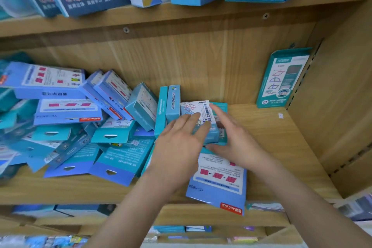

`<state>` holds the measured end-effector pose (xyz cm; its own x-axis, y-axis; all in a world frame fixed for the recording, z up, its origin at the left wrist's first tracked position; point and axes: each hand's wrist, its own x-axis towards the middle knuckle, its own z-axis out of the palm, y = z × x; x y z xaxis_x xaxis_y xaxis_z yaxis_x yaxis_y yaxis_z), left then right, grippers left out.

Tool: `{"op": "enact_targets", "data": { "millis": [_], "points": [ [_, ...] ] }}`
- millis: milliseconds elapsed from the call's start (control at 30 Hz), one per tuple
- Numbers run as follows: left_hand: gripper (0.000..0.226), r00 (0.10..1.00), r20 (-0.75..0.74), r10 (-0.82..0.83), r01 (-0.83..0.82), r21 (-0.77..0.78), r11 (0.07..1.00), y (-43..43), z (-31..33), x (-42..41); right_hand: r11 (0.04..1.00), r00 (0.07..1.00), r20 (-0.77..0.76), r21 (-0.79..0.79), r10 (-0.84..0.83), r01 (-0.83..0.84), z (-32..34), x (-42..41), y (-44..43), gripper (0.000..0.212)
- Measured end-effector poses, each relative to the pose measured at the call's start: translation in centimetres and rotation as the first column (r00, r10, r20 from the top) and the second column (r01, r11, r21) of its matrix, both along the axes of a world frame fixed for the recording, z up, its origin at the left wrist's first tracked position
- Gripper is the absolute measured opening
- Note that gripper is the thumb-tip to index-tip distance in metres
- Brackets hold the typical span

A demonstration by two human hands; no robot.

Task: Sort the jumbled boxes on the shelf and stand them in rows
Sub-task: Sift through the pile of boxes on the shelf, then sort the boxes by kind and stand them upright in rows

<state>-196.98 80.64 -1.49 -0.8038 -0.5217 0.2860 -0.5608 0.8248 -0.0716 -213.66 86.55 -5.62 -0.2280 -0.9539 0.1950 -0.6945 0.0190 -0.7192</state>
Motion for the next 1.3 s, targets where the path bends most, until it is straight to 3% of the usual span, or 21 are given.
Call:
{"op": "enact_targets", "data": {
  "millis": [67, 200, 300, 400, 500, 567, 633, 733, 867, 1033, 1133, 1200, 1300],
  "points": [
    [0.080, 0.980, 0.188, 0.060, -0.055, -0.030, 0.998, -0.9, -0.2, -1.6, 0.999, 0.997, 0.072, 0.036, -0.001, -0.002, -0.1, -0.3, 0.2, 0.109],
    [0.076, 0.978, 0.191, 0.084, -0.066, -0.099, 0.993, -2.1, -0.9, -1.6, 0.982, 0.997, 0.012, 0.173, 0.070, -0.071, -0.4, -0.5, 0.5, 0.120],
    [0.065, 0.999, 0.002, 0.033, -0.033, -0.033, 0.999, -2.5, -0.4, -1.0, 0.990, 1.000, 0.015, 0.143, 0.005, -0.007, -0.2, 0.1, 0.2, 0.119],
    [0.049, 0.963, -0.267, 0.025, 0.010, 0.131, 0.991, -3.1, 1.8, -0.4, 0.998, 0.998, 0.020, -0.025, -0.058, 0.059, -0.5, 0.9, 0.2, 0.107],
    [0.035, 0.787, -0.603, 0.129, 0.044, 0.264, 0.963, -3.7, 4.9, 1.0, 0.987, 0.995, -0.054, -0.144, -0.082, 0.074, -0.8, 1.3, 0.3, 0.077],
    [0.029, 0.669, -0.713, 0.211, 0.055, 0.330, 0.942, -4.7, 6.9, 2.4, 0.979, 0.994, -0.080, -0.194, -0.075, 0.059, 0.0, 1.2, -0.2, 0.070],
    [0.023, 0.575, -0.775, 0.262, 0.119, 0.396, 0.910, -6.5, 8.0, 4.1, 0.991, 0.982, -0.188, -0.136, -0.022, -0.004, 1.1, 1.1, -1.0, 0.074],
    [0.024, 0.438, -0.813, 0.384, 0.180, 0.497, 0.849, -9.4, 8.4, 7.4, 0.993, 0.930, -0.352, 0.079, 0.109, -0.086, 1.6, 1.6, -1.8, 0.078],
    [0.027, 0.227, -0.786, 0.575, 0.230, 0.617, 0.753, -11.3, 8.1, 10.8, 0.986, 0.857, -0.507, 0.166, 0.097, -0.013, 2.1, 2.9, -3.0, 0.066],
    [0.022, 0.179, -0.798, 0.576, 0.264, 0.602, 0.753, -11.5, 7.8, 11.8, 0.991, 0.792, -0.606, 0.135, 0.082, 0.001, 3.5, 3.2, -4.5, 0.060],
    [0.018, 0.056, -0.793, 0.607, 0.396, 0.576, 0.715, -11.2, 8.3, 12.2, 0.999, 0.824, -0.564, -0.039, -0.052, 0.037, 4.8, 2.4, -3.8, 0.058],
    [0.023, 0.069, -0.822, 0.565, 0.371, 0.547, 0.750, -10.9, 7.9, 12.7, 0.970, 0.850, -0.476, -0.189, -0.226, 0.153, 6.6, 2.7, -3.0, 0.042],
    [0.042, 0.320, -0.916, 0.240, 0.212, 0.316, 0.925, -10.2, 6.8, 13.5, 0.849, 0.878, -0.153, -0.372, -0.454, 0.375, 9.1, 3.6, -2.1, 0.031]
  ]
}}
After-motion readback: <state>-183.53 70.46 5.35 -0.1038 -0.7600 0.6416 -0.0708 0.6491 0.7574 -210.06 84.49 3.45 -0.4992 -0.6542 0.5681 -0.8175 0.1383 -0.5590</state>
